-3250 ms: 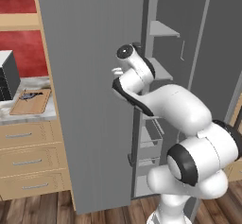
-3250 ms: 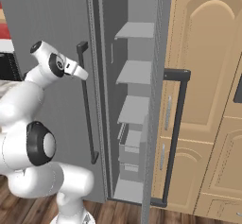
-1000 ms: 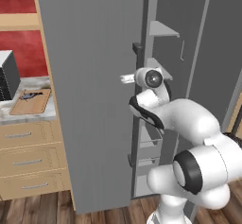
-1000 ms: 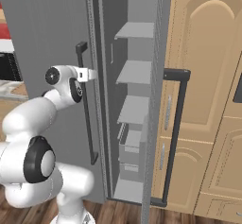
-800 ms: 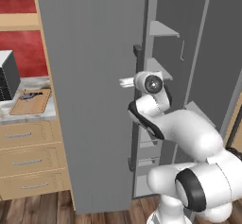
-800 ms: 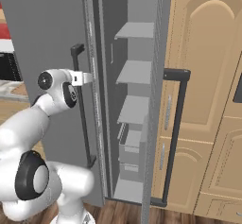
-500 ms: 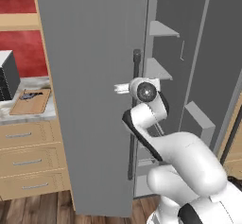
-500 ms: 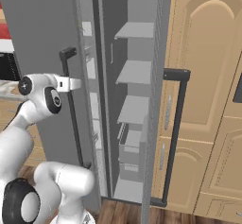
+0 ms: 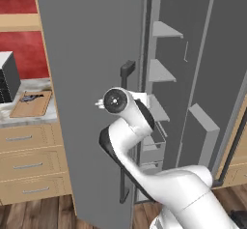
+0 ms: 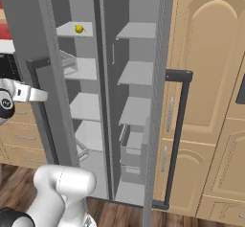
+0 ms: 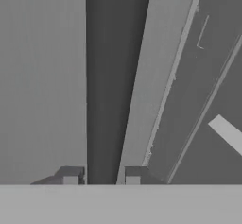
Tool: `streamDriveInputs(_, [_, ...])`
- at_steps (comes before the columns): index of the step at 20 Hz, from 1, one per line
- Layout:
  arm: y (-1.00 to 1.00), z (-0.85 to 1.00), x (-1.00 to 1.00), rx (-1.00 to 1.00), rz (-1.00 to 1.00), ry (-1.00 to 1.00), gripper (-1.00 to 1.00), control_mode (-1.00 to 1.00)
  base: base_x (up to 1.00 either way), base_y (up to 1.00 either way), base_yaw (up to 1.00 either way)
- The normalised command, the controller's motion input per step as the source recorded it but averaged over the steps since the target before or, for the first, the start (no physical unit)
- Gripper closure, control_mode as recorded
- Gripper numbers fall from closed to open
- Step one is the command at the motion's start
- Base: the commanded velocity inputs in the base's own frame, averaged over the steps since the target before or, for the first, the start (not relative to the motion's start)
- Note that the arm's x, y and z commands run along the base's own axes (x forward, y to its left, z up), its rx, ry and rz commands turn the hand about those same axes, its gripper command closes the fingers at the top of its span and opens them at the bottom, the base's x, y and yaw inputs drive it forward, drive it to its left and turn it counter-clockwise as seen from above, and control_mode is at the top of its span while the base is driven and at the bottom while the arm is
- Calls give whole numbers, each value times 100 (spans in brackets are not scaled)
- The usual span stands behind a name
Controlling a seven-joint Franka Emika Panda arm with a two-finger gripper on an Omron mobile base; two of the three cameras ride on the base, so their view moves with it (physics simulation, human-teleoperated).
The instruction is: Retrieve a lemon from the fridge and place it on the cutting board with the fish.
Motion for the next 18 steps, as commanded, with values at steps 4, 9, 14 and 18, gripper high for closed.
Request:
streamDriveInputs(4, [54,-18,-71,-1,-10,8,100,-100,0,0,0])
streamDriveInputs(9, [21,0,0,0,-3,0,-100,-100,0,0,0])
streamDriveInputs(14, [11,0,0,0,-1,1,-100,-100,0,0,0])
streamDriveInputs(18, [34,0,-2,-1,-4,2,-100,-100,0,0,0])
